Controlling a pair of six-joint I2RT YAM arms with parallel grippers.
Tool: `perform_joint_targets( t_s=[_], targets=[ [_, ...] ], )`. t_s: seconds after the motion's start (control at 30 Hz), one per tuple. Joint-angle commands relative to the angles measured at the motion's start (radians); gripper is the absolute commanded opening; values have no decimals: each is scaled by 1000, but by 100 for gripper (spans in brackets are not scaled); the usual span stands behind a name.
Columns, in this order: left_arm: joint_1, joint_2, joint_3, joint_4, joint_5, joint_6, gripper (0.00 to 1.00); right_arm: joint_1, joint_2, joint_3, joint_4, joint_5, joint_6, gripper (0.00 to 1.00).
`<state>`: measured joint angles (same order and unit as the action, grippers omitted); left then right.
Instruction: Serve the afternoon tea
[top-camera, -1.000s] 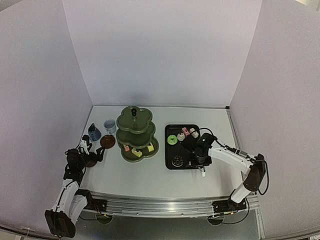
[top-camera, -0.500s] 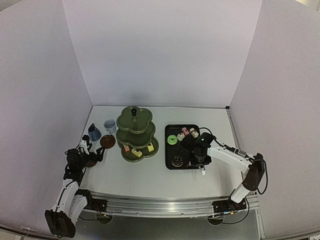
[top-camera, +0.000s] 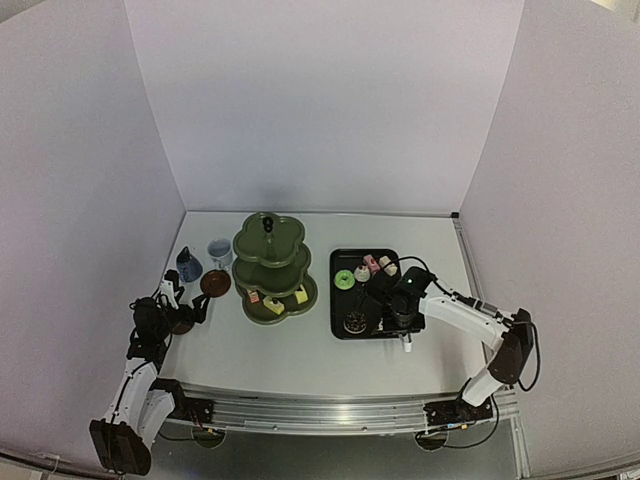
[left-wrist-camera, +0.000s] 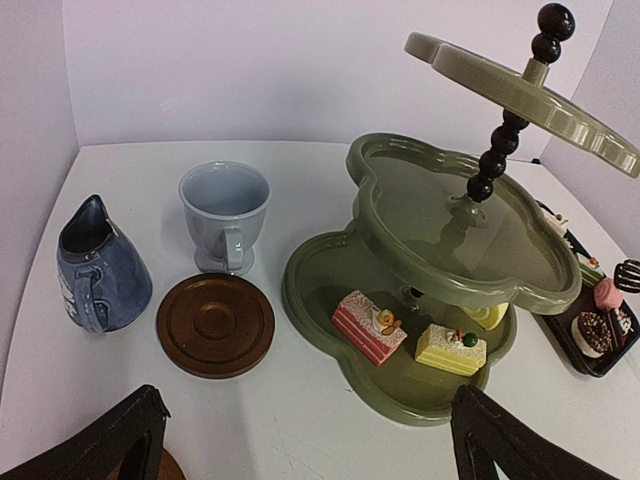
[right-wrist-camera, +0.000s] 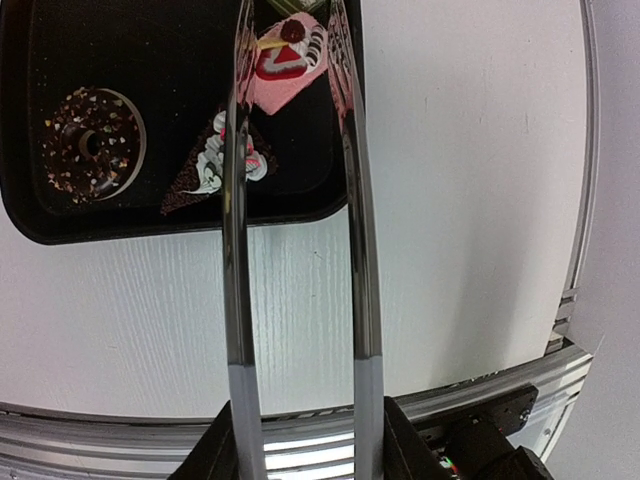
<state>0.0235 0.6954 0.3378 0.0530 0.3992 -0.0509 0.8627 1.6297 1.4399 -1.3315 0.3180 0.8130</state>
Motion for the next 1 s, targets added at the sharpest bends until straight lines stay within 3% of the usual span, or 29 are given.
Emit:
perform_joint_targets(
  t_s=[0.0, 0.6, 0.97],
  targets=[
    [4, 6, -1, 25, 16, 14, 100, 4, -56, 4, -78, -11, 54, 38],
    [4, -1, 0, 20, 35, 7, 100, -9, -74, 45, -60, -83, 207, 41],
    [4, -15, 2, 26, 55, -15, 100, -149, -106, 55, -14, -257, 147, 43]
  ],
)
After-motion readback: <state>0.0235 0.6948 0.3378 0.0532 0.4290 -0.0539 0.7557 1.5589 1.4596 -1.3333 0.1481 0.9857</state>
